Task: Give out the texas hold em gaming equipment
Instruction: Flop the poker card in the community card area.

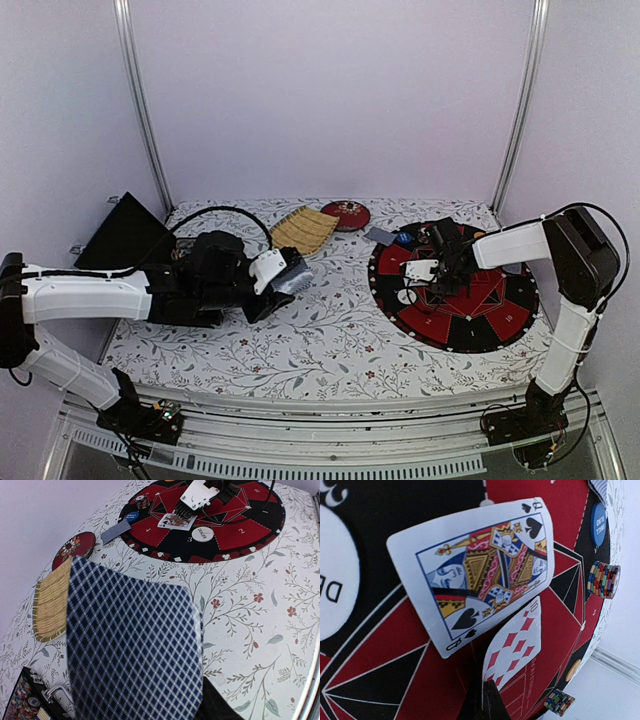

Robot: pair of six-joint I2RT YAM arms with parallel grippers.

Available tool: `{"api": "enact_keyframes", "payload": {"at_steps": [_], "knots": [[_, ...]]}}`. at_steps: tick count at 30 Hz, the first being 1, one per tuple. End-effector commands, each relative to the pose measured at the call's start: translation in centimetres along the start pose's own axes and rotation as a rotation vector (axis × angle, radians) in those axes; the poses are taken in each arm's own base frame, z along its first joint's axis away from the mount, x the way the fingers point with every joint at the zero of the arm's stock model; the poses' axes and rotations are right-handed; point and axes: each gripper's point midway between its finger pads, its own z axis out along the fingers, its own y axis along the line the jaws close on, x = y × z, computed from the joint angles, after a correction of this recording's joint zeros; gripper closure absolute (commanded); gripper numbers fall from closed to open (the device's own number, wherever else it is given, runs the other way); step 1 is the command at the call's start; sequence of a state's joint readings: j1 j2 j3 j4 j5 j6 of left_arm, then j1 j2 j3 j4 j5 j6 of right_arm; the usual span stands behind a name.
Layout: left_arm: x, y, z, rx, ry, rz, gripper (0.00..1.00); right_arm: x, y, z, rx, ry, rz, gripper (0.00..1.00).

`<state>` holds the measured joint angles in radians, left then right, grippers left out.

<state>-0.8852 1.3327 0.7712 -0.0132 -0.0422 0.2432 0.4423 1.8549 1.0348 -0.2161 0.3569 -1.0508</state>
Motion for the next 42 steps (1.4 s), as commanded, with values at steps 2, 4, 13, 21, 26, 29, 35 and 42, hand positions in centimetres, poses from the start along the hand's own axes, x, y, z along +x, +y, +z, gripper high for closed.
{"api": "enact_keyframes", "payload": {"at_steps": [2,4,13,21,26,29,35,42], "knots": [[-0.6,0.6,-0.5,-0.015,-0.031,0.0,0.54,-0.3,0.9,0.0,-0.055,-0.015,0.003,0.98],[-0.6,0.6,-0.6,-0.017,-0.03,0.0,0.54,-0.4,0.7,0.3,-0.049,-0.019,0.008,0.98],[-0.4,0.6,-0.7,-0.02,-0.028,-0.002,0.54,0.3,-0.6,1.4,-0.018,-0.008,0.027,0.98],[-0.4,0.7,-0.7,-0.024,-0.025,-0.004,0.54,-0.4,0.1,1.4,-0.042,-0.036,0.009,0.97],[-0.4,0.7,-0.7,-0.024,-0.026,-0.005,0.54,-1.2,0.4,0.9,-0.036,-0.068,-0.022,0.97],[-0.4,0.8,-0.8,-0.026,-0.025,-0.005,0.54,-1.1,0.4,0.9,-0.037,-0.056,-0.019,0.97],[-0.4,0.7,-0.8,-0.026,-0.025,-0.008,0.53,-0.8,0.6,1.0,-0.042,-0.043,-0.021,0.96],[-0.2,0.8,-0.9,-0.032,-0.022,-0.008,0.53,0.3,1.3,1.1,-0.055,0.011,-0.035,0.77]]}}
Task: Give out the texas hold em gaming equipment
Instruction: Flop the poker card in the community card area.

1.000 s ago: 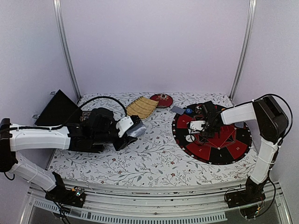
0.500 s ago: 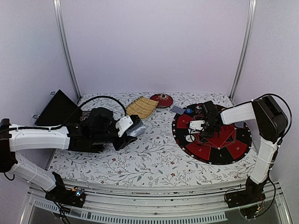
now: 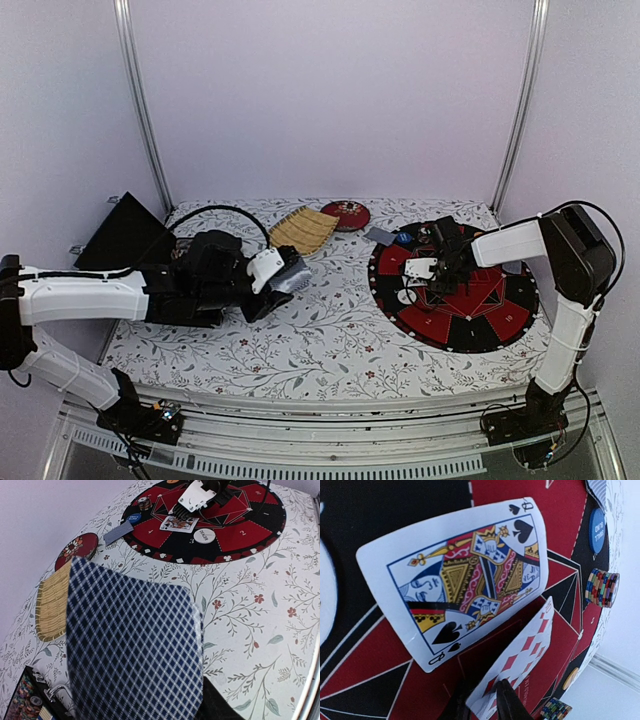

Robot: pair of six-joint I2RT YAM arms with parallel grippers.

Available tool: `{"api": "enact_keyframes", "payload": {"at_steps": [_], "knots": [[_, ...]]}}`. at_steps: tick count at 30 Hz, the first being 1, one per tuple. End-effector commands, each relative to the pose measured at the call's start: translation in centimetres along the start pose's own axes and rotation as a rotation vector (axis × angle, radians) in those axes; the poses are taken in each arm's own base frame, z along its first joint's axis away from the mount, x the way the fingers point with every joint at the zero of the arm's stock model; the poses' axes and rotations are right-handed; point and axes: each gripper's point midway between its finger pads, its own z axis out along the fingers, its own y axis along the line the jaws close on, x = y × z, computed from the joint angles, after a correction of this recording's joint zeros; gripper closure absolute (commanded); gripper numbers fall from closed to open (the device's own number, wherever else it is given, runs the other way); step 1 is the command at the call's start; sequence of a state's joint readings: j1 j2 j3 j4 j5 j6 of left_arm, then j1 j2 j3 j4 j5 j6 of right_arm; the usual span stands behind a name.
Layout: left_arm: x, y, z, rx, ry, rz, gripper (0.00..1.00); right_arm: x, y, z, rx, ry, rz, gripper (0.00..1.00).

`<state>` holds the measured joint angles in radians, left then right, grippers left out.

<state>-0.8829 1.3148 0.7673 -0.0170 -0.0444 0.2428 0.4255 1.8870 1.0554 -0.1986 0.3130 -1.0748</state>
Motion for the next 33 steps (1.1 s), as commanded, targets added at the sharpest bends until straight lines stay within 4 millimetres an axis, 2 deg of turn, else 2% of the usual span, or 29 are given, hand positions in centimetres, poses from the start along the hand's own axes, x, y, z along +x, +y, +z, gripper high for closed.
{"api": "enact_keyframes", "payload": {"at_steps": [1,8,12,14,18,19,22,24,26,29,33], "knots": [[-0.1,0.7,-0.5,-0.026,-0.014,-0.006,0.53,0.7,1.7,0.1,-0.045,0.045,-0.032,0.74],[0.0,0.8,-0.6,-0.031,-0.01,-0.005,0.53,0.1,2.8,-1.1,-0.077,0.044,-0.048,0.68],[0.1,0.8,-0.7,-0.033,-0.009,-0.004,0.53,-0.4,1.9,-2.5,-0.061,0.018,-0.024,0.64],[0.1,0.8,-0.7,-0.033,-0.011,-0.004,0.53,-1.0,0.6,-3.6,-0.03,-0.019,0.012,0.64],[0.0,0.8,-0.8,-0.033,-0.013,-0.005,0.53,-2.7,-4.9,-7.0,0.097,-0.156,0.169,0.56],[0.0,0.8,-0.7,-0.031,-0.013,-0.004,0.53,-3.4,-6.0,-7.8,0.075,-0.232,0.253,0.54],[0.0,0.7,-0.7,-0.03,-0.015,-0.005,0.53,-3.4,-10.0,-9.2,0.023,-0.356,0.488,0.54],[0.0,0.7,-0.7,-0.03,-0.015,-0.008,0.53,-2.5,-11.5,-8.6,-0.021,-0.36,0.68,0.54],[0.0,0.7,-0.7,-0.029,-0.015,-0.009,0.53,-2.0,-12.2,-7.4,-0.074,-0.362,0.813,0.52],[0.0,0.8,-0.7,-0.031,-0.014,-0.007,0.53,-1.3,-12.4,-4.9,-0.154,-0.34,0.978,0.52],[-0.1,0.7,-0.6,-0.025,-0.015,-0.006,0.53,-1.2,-12.9,-1.9,-0.21,-0.316,1.099,0.52]]}}
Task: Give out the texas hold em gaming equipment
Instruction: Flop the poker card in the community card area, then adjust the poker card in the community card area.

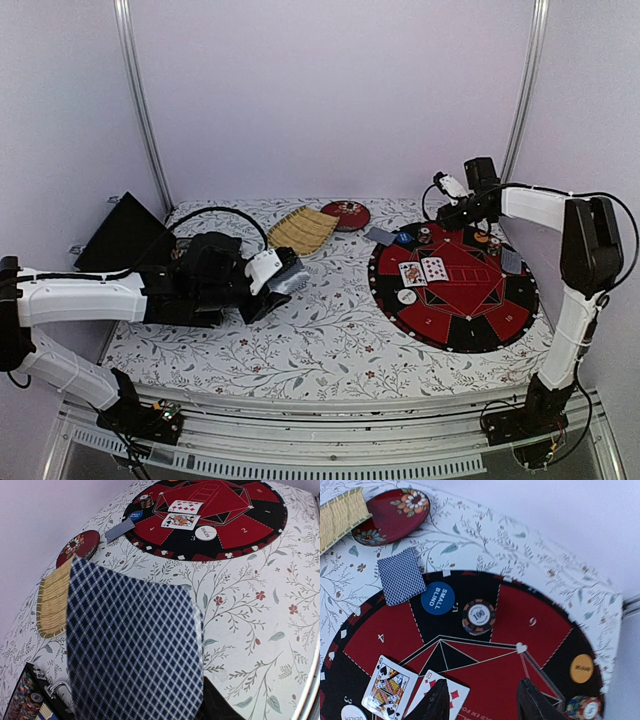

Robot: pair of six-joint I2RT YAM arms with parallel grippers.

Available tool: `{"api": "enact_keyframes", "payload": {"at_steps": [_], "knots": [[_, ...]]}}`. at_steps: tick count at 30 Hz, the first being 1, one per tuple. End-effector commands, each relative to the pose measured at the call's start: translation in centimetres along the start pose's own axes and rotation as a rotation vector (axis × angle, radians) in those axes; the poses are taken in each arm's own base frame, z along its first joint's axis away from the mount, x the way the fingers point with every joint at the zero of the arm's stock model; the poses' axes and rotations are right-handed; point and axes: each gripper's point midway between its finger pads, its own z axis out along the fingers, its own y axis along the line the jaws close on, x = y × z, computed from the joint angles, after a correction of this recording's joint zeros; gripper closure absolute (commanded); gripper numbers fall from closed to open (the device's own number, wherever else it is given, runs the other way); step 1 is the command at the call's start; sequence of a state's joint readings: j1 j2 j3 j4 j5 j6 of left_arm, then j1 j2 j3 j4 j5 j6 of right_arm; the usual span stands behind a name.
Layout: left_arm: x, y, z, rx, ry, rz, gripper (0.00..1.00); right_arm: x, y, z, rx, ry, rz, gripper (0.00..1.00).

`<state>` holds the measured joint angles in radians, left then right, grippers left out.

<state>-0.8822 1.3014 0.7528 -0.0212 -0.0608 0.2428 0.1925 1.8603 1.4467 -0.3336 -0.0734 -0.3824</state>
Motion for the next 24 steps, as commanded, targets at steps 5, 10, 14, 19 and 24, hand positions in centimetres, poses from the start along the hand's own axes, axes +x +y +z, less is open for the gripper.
{"api": "enact_keyframes", "payload": {"at_steps": [5,10,14,19,24], "knots": [[-0.5,0.5,-0.3,-0.01,-0.021,-0.01,0.53,4.2,1.3,6.9,-0.106,0.168,0.294,0.62],[-0.6,0.7,-0.4,-0.016,-0.022,-0.008,0.53,6.3,2.0,9.2,-0.125,0.238,0.304,0.73],[-0.6,0.6,-0.4,-0.015,-0.02,-0.004,0.53,7.9,2.7,9.7,-0.141,0.289,0.31,0.8],[-0.6,0.7,-0.2,-0.018,-0.019,0.001,0.53,9.9,4.2,9.6,-0.186,0.338,0.305,0.83],[-0.6,0.6,0.0,-0.012,-0.017,0.0,0.53,11.2,5.2,9.4,-0.211,0.368,0.283,0.85]]}}
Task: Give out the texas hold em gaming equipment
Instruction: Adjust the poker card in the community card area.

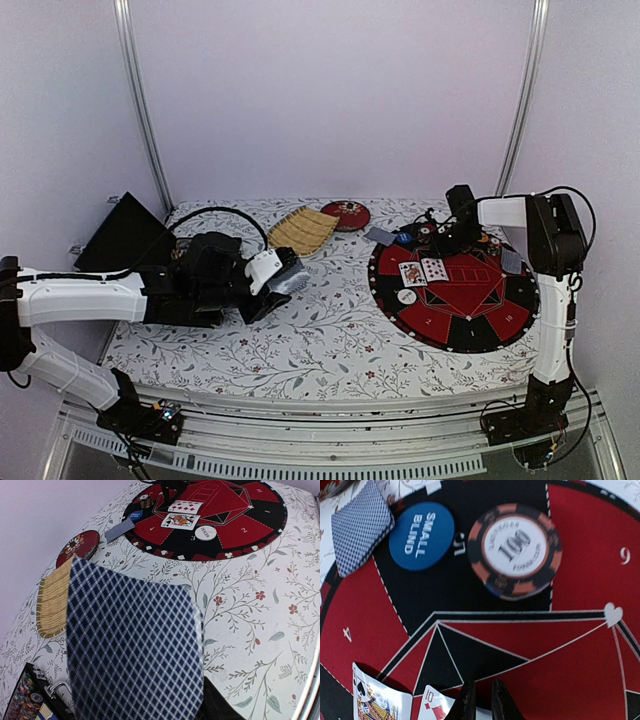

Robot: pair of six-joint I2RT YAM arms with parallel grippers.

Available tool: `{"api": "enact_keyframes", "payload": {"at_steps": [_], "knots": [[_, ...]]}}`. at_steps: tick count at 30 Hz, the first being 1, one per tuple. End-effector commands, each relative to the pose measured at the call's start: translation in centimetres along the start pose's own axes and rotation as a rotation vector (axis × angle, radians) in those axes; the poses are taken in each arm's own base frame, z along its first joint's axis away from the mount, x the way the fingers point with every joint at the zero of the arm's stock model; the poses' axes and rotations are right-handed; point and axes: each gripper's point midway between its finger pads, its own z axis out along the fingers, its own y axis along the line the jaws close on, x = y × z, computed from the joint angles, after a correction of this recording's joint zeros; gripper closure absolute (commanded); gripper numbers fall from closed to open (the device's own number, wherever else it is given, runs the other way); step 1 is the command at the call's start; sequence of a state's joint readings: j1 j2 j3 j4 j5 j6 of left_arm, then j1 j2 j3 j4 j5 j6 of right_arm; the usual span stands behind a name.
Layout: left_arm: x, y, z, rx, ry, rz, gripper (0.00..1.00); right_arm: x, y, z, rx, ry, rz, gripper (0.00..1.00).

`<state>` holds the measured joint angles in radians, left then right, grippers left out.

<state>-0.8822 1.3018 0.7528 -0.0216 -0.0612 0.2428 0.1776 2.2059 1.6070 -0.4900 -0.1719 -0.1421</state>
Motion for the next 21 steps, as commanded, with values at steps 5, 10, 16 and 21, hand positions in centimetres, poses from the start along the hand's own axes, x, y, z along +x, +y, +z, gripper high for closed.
{"api": "enact_keyframes", "payload": {"at_steps": [5,10,16,21], "knots": [[-0.6,0.6,-0.1,-0.015,-0.019,0.0,0.53,2.6,1.5,0.6,-0.047,0.07,-0.031,0.85],[-0.6,0.6,-0.2,-0.012,-0.019,-0.001,0.53,2.4,2.4,0.1,-0.055,0.063,-0.056,0.85],[-0.6,0.7,-0.3,-0.018,-0.019,0.0,0.53,2.3,2.4,-0.7,-0.032,0.057,-0.036,0.85],[-0.5,0.7,-0.2,-0.018,-0.019,0.003,0.53,1.3,2.3,-1.4,-0.018,0.028,-0.028,0.83]]}}
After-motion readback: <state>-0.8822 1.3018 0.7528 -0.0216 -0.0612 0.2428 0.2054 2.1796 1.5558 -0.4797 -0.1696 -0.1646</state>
